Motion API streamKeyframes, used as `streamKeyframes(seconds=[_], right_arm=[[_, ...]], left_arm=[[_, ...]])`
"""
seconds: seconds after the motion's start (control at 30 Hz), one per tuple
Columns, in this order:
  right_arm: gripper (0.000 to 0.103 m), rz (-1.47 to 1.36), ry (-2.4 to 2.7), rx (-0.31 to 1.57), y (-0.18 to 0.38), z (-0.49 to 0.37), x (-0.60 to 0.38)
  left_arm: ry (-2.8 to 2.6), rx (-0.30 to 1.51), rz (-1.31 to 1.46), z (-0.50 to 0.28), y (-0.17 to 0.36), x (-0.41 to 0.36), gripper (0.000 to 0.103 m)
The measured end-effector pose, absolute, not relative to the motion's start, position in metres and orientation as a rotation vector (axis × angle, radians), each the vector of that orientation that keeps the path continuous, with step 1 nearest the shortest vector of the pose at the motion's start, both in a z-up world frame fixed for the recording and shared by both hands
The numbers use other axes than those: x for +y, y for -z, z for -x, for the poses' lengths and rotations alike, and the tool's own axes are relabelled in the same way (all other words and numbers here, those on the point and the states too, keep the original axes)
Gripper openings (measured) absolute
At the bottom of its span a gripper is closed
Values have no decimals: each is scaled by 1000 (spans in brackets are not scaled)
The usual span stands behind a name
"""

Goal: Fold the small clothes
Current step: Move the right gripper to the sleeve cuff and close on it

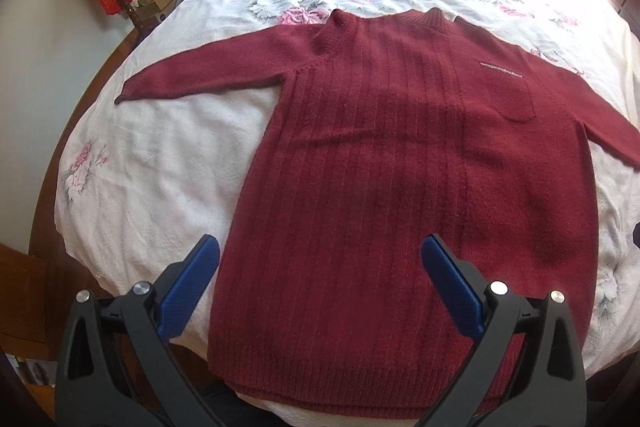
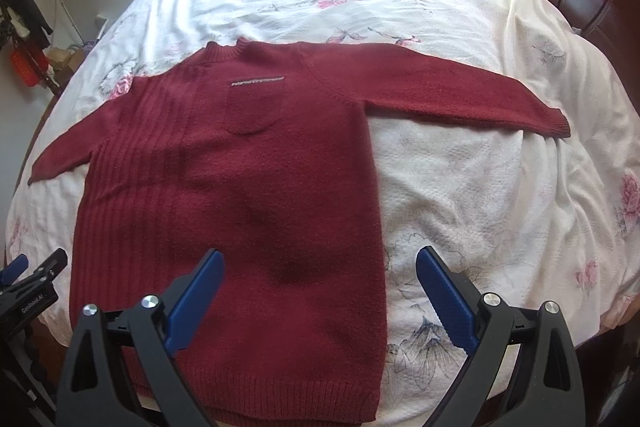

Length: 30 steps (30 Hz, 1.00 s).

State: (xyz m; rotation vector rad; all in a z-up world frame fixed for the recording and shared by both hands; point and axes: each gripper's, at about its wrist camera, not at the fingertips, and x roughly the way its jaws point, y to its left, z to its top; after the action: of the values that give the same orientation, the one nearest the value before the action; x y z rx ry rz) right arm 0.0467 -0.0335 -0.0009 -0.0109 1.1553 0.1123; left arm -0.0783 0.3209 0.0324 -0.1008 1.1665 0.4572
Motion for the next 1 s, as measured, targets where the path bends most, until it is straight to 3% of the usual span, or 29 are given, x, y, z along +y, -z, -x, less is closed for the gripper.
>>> streamKeyframes(seconds=[0.3,0.6,0.67,0.9,1.0], right_arm=[[97,-426,25,1266,41,-170,-170],[97,-410,231,1309,107,-248,-269],[93,-383,254,1326,120,-258,-285],[92,-485,249,1246,128,-277,-340],[79,-548,250,1204,133,-278,-360]], left_arm=[[-422,1181,156,-25,-19,333,100],[-320,1153,131,-113,11,299,100],[-304,1157,138,-128,22,290,100],[-266,1166,123,-160,49,261,100],[-261,1163,113,-162,56,256,100]])
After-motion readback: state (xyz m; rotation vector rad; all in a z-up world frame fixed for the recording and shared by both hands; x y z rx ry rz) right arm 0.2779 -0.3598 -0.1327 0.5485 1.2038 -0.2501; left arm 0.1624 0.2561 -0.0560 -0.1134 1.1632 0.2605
